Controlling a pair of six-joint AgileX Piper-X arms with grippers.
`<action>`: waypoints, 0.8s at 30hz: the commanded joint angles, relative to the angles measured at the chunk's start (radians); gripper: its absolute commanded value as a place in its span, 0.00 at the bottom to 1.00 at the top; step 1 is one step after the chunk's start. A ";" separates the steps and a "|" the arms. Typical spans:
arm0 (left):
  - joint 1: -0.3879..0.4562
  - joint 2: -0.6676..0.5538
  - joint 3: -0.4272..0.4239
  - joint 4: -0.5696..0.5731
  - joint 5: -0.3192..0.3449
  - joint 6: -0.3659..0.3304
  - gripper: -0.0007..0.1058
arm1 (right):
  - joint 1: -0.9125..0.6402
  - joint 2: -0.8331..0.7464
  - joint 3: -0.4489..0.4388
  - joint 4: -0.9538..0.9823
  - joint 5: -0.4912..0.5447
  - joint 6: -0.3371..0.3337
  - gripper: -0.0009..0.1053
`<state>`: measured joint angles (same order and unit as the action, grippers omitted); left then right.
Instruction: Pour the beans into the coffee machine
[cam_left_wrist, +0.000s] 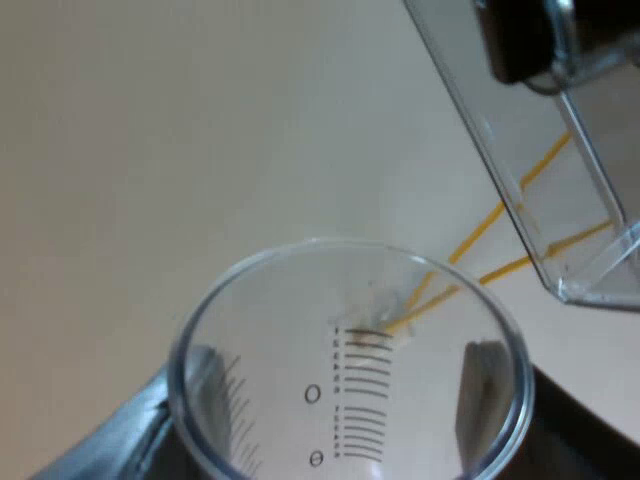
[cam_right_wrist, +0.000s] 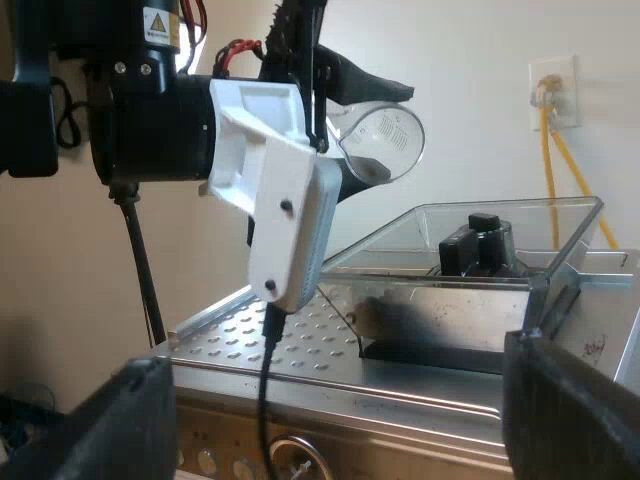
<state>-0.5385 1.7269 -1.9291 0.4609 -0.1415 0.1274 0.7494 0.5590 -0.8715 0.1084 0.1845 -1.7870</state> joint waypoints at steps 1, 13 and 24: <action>-0.002 -0.018 -0.008 -0.018 -0.036 -0.080 0.37 | 0.001 -0.006 -0.010 -0.007 -0.010 -0.004 0.65; -0.002 -0.076 -0.008 -0.006 -0.241 -0.518 0.37 | 0.001 -0.006 -0.010 -0.007 -0.010 -0.004 0.65; -0.002 -0.174 -0.008 0.212 -0.273 -0.790 0.37 | 0.001 -0.006 -0.010 -0.007 -0.102 -0.004 0.65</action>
<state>-0.5385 1.5657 -1.9291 0.6605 -0.3981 -0.6268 0.7494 0.5590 -0.8715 0.1084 0.1068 -1.7870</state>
